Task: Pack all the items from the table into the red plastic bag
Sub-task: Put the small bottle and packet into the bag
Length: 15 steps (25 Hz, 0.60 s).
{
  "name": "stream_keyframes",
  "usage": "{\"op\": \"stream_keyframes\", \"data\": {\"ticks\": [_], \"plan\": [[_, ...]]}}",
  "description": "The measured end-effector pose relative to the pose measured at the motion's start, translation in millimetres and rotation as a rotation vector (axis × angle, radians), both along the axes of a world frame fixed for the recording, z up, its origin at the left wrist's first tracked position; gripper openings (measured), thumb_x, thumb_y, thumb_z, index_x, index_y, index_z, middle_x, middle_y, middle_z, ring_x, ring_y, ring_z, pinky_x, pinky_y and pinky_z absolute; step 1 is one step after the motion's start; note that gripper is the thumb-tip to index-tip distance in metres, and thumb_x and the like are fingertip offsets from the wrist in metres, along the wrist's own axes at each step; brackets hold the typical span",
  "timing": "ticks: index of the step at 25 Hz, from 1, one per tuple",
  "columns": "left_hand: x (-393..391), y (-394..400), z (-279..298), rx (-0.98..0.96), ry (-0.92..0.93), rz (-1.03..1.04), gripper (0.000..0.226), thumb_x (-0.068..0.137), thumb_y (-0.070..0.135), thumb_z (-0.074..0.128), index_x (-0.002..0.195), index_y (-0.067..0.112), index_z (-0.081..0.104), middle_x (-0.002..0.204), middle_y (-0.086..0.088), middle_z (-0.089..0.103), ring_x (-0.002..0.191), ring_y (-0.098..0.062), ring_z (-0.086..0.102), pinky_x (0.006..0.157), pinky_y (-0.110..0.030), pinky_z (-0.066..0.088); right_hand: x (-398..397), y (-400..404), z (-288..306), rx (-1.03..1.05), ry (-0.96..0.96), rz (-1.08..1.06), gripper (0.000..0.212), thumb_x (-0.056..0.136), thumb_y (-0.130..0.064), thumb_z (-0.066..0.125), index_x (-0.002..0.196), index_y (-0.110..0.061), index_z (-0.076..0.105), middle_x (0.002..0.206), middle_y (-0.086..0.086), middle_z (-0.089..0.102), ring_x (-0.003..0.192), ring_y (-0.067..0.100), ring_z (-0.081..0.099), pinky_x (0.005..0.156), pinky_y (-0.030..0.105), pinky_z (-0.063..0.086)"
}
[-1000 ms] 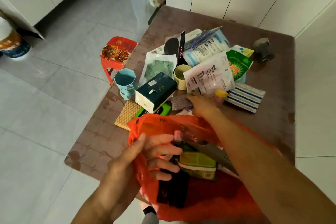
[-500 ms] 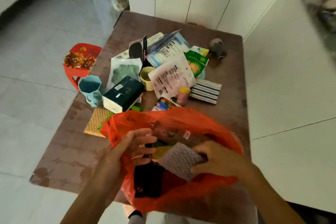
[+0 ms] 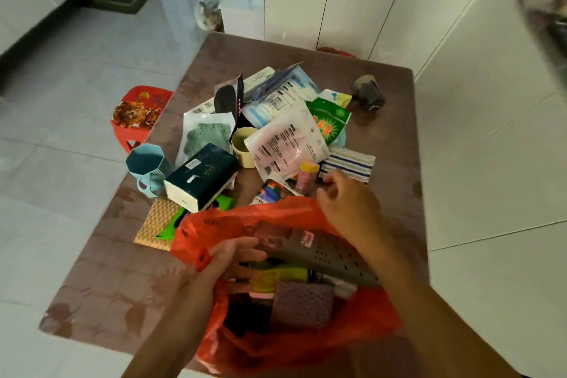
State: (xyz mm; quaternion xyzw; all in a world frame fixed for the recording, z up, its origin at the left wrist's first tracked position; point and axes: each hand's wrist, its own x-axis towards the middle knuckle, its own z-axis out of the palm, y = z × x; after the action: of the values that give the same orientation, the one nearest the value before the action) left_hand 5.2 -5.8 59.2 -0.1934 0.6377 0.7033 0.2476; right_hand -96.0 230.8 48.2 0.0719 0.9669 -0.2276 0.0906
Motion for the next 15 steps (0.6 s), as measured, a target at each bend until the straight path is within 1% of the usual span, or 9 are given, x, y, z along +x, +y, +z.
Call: {"op": "stream_keyframes", "data": {"ticks": [3, 4, 5, 7, 10, 12, 13, 14, 15], "plan": [[0.3, -12.5, -28.0, 0.018, -0.13, -0.133, 0.042, 0.077, 0.046, 0.07, 0.107, 0.017, 0.073, 0.099, -0.012, 0.078, 0.076, -0.025, 0.076, 0.075, -0.051, 0.061, -83.4, -8.3, -67.8, -0.1, -0.244, -0.163, 0.066, 0.088, -0.049, 0.057, 0.143, -0.021, 0.032, 0.132, 0.01, 0.058, 0.117, 0.032, 0.058, 0.085, 0.039, 0.046], [2.9, -9.4, -25.4, -0.023, -0.107, -0.072, 0.035, 0.081, 0.042, 0.068, 0.103, 0.016, 0.074, 0.099, -0.011, 0.077, 0.075, -0.024, 0.076, 0.073, -0.046, 0.061, -96.3, -13.6, -92.4, -0.126, -0.303, -0.202, 0.075, 0.086, -0.05, 0.058, 0.146, -0.019, 0.026, 0.136, 0.012, 0.055, 0.12, 0.035, 0.055, 0.091, 0.043, 0.046], [4.0, -3.6, -19.1, -0.059, -0.024, 0.024, 0.028, 0.089, 0.034, 0.059, 0.099, 0.014, 0.075, 0.097, -0.012, 0.077, 0.073, -0.023, 0.074, 0.063, -0.039, 0.059, -104.2, -18.0, -114.6, -0.147, -0.322, -0.228, 0.079, 0.085, -0.048, 0.059, 0.148, -0.018, 0.023, 0.137, 0.014, 0.054, 0.121, 0.036, 0.055, 0.093, 0.045, 0.046], [7.7, 4.2, -3.5, -0.082, 0.086, 0.169, 0.032, 0.095, 0.026, 0.047, 0.093, 0.014, 0.076, 0.09, -0.012, 0.077, 0.068, -0.024, 0.07, 0.048, -0.028, 0.047, -110.2, -23.5, -128.6, -0.219, -0.3, -0.259, 0.075, 0.086, -0.04, 0.059, 0.147, -0.016, 0.022, 0.135, 0.015, 0.055, 0.118, 0.036, 0.056, 0.093, 0.044, 0.047], [11.7, 2.0, 4.2, -0.06, 0.213, 0.2, 0.032, 0.091, 0.028, 0.047, 0.087, 0.022, 0.078, 0.086, -0.011, 0.075, 0.052, -0.02, 0.062, 0.039, -0.022, 0.037, -101.0, -8.6, -81.2, -0.502, -0.129, -0.302, 0.063, 0.083, -0.032, 0.065, 0.138, -0.026, 0.034, 0.123, 0.006, 0.061, 0.103, 0.028, 0.063, 0.087, 0.043, 0.054], [16.7, -6.3, 3.1, -0.112, 0.199, 0.206, 0.033, 0.095, 0.023, 0.046, 0.086, 0.022, 0.078, 0.083, -0.01, 0.075, 0.043, -0.017, 0.055, 0.035, -0.019, 0.035, -59.3, 5.7, -25.5, -0.666, -0.03, -0.192, 0.053, 0.082, -0.039, 0.072, 0.127, -0.034, 0.045, 0.113, -0.004, 0.064, 0.093, 0.019, 0.067, 0.074, 0.039, 0.058], [19.4, -9.8, 4.9, -0.111, 0.19, 0.219, 0.033, 0.096, 0.02, 0.046, 0.085, 0.02, 0.078, 0.081, -0.009, 0.075, 0.041, -0.015, 0.053, 0.035, -0.019, 0.036, -28.2, 10.6, -0.2, -0.743, -0.059, -0.094, 0.05, 0.079, -0.045, 0.074, 0.121, -0.038, 0.049, 0.107, -0.007, 0.066, 0.087, 0.016, 0.069, 0.068, 0.035, 0.058], [22.7, -13.1, 7.0, -0.095, 0.188, 0.223, 0.033, 0.097, 0.019, 0.047, 0.085, 0.019, 0.078, 0.079, -0.009, 0.074, 0.04, -0.015, 0.051, 0.036, -0.019, 0.037, 7.3, 9.9, 19.3, -0.804, -0.161, 0.006, 0.048, 0.074, -0.048, 0.076, 0.116, -0.042, 0.053, 0.102, -0.008, 0.068, 0.083, 0.013, 0.07, 0.065, 0.031, 0.057], [25.1, -15.5, 10.2, -0.09, 0.178, 0.218, 0.032, 0.097, 0.02, 0.047, 0.086, 0.019, 0.078, 0.078, -0.009, 0.074, 0.04, -0.015, 0.051, 0.038, -0.019, 0.038, 41.0, 3.5, 26.9, -0.773, -0.306, 0.13, 0.048, 0.07, -0.051, 0.078, 0.112, -0.045, 0.055, 0.1, -0.011, 0.069, 0.084, 0.009, 0.07, 0.067, 0.028, 0.056]]}}
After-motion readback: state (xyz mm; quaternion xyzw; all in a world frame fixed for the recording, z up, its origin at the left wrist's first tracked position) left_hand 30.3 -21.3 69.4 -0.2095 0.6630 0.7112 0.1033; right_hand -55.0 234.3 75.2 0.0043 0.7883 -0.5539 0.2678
